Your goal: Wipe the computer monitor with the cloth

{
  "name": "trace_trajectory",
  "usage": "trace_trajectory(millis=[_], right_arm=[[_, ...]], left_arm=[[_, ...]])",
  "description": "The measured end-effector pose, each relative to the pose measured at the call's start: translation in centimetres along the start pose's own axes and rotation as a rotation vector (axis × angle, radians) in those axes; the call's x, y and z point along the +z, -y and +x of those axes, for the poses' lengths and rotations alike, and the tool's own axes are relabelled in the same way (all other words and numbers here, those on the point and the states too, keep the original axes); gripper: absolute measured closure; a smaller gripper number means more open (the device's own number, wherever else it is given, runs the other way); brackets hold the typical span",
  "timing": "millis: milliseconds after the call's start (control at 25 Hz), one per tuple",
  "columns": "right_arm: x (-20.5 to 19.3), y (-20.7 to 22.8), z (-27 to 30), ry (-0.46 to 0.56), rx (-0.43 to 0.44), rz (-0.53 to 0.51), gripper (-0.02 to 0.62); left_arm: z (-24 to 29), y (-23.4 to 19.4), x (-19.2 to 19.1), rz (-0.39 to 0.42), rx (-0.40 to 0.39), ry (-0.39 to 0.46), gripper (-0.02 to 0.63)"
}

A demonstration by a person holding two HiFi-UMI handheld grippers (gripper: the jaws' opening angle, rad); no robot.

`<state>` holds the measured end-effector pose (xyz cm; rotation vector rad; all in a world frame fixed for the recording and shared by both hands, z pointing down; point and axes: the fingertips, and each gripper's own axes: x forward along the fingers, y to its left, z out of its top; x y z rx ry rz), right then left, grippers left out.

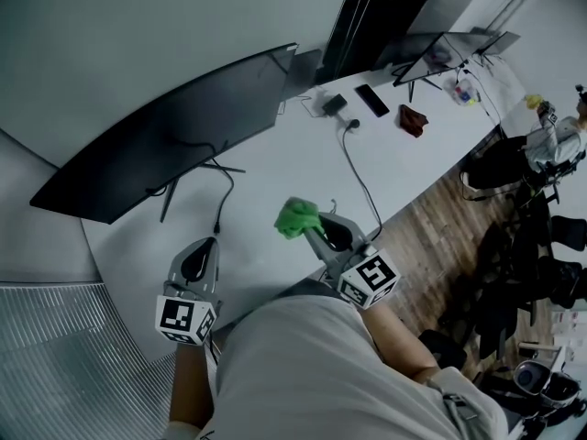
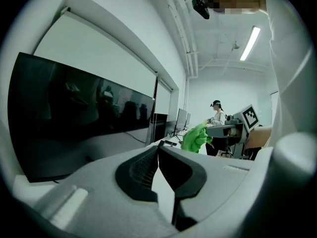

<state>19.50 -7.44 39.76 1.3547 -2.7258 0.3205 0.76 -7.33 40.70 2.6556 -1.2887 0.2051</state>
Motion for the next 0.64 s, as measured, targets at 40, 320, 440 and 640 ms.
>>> trace_trajectory(millis=[40, 320, 440, 640], right_arm=[[-0.02, -0.04, 0.11, 0.002, -0.002, 0.002, 0.518], [-0.15, -0.29, 0.46, -0.002, -0.003, 0.002, 0.518], [-0.22, -0.3, 0.67, -0.003, -0.005, 0.002, 0.518], [-0.16, 0.12, 0.63, 0.0, -0.017, 0.005, 0.518]], left_arm=[[-0.03, -0.13, -0.01, 0.0, 0.0, 0.0, 0.6], [0.2, -0.2, -0.06, -0.004, -0.003, -0.001, 0.6], [0.38, -0.29, -0.16, -0.005, -0.005, -0.002, 0.598], [0.44, -0.37, -0.38, -0.003, -0.005, -0.007, 0.6]])
